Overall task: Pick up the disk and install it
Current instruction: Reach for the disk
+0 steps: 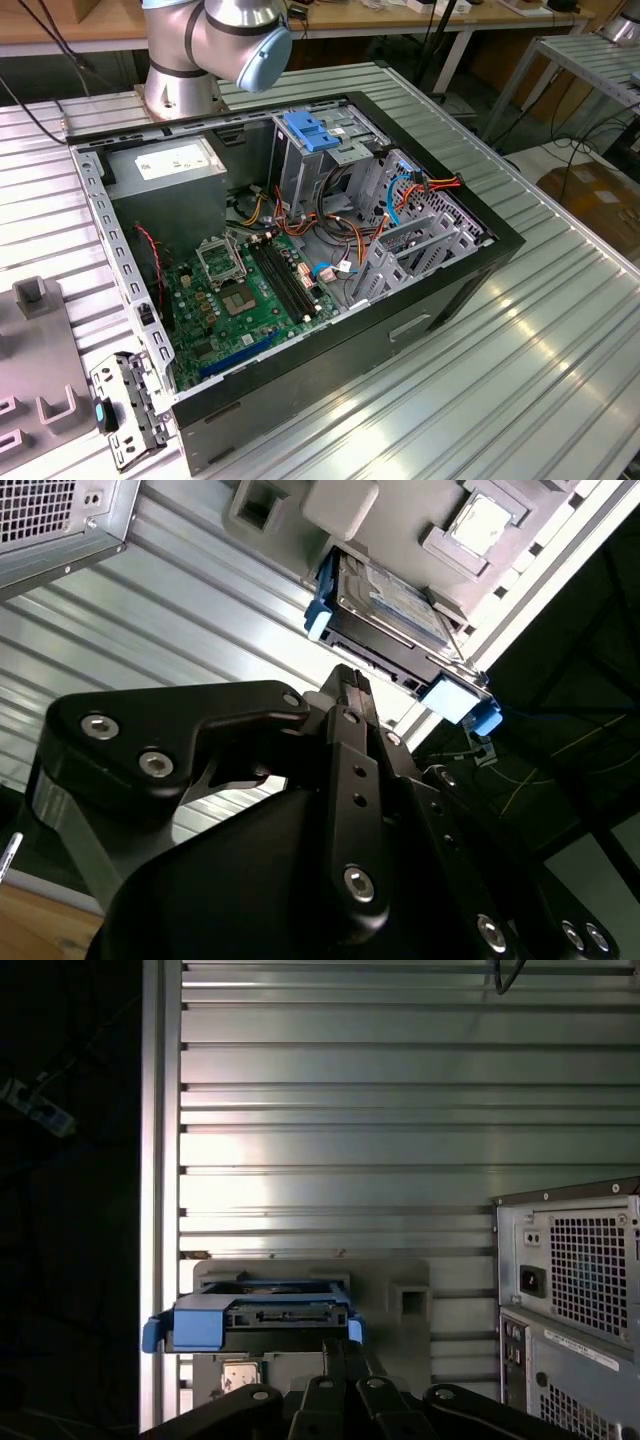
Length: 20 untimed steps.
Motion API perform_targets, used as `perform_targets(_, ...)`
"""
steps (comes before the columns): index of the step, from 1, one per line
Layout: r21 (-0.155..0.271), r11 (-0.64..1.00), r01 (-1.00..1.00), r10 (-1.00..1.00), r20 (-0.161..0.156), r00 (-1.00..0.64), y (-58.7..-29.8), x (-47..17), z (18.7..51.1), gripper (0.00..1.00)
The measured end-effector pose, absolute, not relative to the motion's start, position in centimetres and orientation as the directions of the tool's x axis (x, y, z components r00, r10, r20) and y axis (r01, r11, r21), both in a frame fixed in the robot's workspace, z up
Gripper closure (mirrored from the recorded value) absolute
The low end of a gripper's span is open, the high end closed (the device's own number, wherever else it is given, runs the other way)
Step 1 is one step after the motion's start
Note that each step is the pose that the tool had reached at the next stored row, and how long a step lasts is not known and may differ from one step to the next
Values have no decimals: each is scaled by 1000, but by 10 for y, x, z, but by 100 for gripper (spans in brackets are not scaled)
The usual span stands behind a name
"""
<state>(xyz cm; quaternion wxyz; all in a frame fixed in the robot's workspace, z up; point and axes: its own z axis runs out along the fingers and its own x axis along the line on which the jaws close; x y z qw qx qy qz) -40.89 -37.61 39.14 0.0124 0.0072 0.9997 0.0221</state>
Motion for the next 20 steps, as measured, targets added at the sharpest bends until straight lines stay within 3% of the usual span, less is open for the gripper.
perform_targets(20,44,999,13,14,-24,-1000,-378,-476,391,89)
